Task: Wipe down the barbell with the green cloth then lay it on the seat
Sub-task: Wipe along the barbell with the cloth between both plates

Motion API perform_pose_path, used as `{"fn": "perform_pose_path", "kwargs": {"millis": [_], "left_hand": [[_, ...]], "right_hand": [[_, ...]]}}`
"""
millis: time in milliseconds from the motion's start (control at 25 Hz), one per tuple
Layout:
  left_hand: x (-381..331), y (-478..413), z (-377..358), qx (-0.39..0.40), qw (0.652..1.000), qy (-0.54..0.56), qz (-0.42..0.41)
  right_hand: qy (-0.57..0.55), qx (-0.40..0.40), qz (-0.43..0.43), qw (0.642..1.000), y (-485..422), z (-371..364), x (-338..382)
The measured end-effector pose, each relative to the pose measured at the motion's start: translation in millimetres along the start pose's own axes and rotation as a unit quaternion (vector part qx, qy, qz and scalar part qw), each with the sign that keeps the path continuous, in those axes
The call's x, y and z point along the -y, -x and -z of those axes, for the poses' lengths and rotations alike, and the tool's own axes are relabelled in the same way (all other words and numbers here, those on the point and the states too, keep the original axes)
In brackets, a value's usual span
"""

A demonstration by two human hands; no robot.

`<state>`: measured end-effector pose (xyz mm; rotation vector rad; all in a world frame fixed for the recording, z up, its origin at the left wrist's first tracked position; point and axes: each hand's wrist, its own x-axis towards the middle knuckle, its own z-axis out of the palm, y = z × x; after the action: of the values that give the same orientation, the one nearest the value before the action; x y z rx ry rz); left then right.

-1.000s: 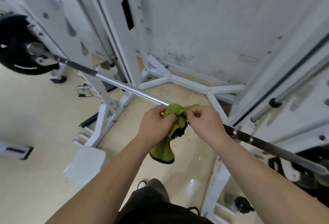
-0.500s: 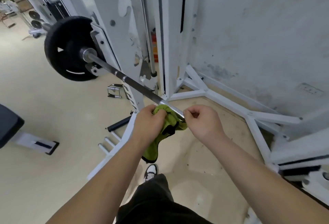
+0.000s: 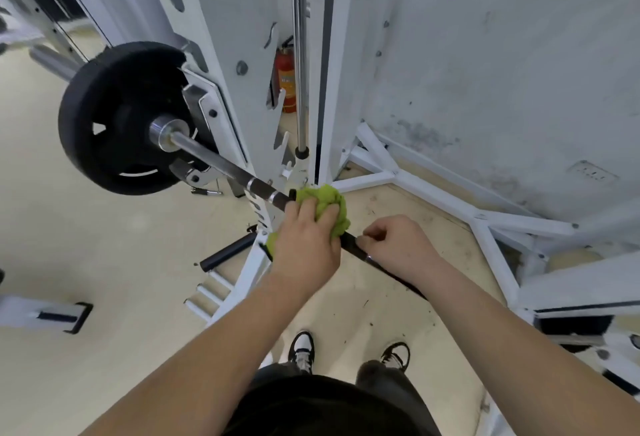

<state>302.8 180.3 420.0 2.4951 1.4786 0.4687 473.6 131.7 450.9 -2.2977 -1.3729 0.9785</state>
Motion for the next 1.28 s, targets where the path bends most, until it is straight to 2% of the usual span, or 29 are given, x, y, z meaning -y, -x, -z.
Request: {"fn": "perform_pose_path", "kwargs": {"millis": [120,200,360,400,440,560,600,640,760,800,880,960,1040,1160,1200,1280], "left_hand": [[16,0,1,0.026,0.997,0.029,-0.064],[46,-12,15,0.051,0.996,0.021,-0.069],[83,-35,22,-0.030,0.995,0.027,0.089],[73,-32,17,-0.030,0.995,0.036,0.093],[58,-27,11,-0.018,0.996,0.050,0.065],[40,-11,8,0.058,0.991,0.086,-0.089],[51,-17,12,0.065,0.989,0.082,-0.101],[64,-27,14,0.056,0.992,0.072,-0.082],[76,-44,15,-0.020,0.997,0.044,0.058],[66,-37,11,-0.026,0.996,0.048,0.067],[42,-13,3,-0.002,0.995,0.097,-0.009],[46,-3,6,0.038,0.987,0.122,-0.093],[72,-25,17,0.038,0.993,0.089,-0.072],[92,-53,25,-0.004,0.997,0.051,0.049],[83,-50,23,-0.002,0.998,0.045,0.054],[57,-28,12,0.014,0.998,0.058,-0.006]], "right_hand": [[0.029,0.049,-0.004,0.998,-8,-5,11],[0.062,0.047,-0.006,0.997,-12,-7,18],[0.101,0.037,-0.015,0.994,-12,-8,28],[0.102,0.035,-0.021,0.994,-13,-8,29],[0.102,0.035,-0.027,0.994,-15,-7,30],[0.080,0.049,-0.040,0.995,-23,-2,31],[0.078,0.055,-0.041,0.995,-23,-1,30],[0.078,0.058,-0.043,0.994,-23,-1,29],[0.073,0.059,-0.051,0.994,-24,-3,27],[0.075,0.061,-0.051,0.994,-25,-5,26],[0.072,0.060,-0.053,0.994,-26,-5,26],[0.063,0.060,-0.059,0.994,-26,-3,26],[0.064,0.062,-0.059,0.994,-24,-3,26],[0.064,0.063,-0.053,0.995,-24,-3,27],[0.064,0.063,-0.052,0.995,-24,-4,28],[0.058,0.062,-0.056,0.995,-25,-3,29]]}}
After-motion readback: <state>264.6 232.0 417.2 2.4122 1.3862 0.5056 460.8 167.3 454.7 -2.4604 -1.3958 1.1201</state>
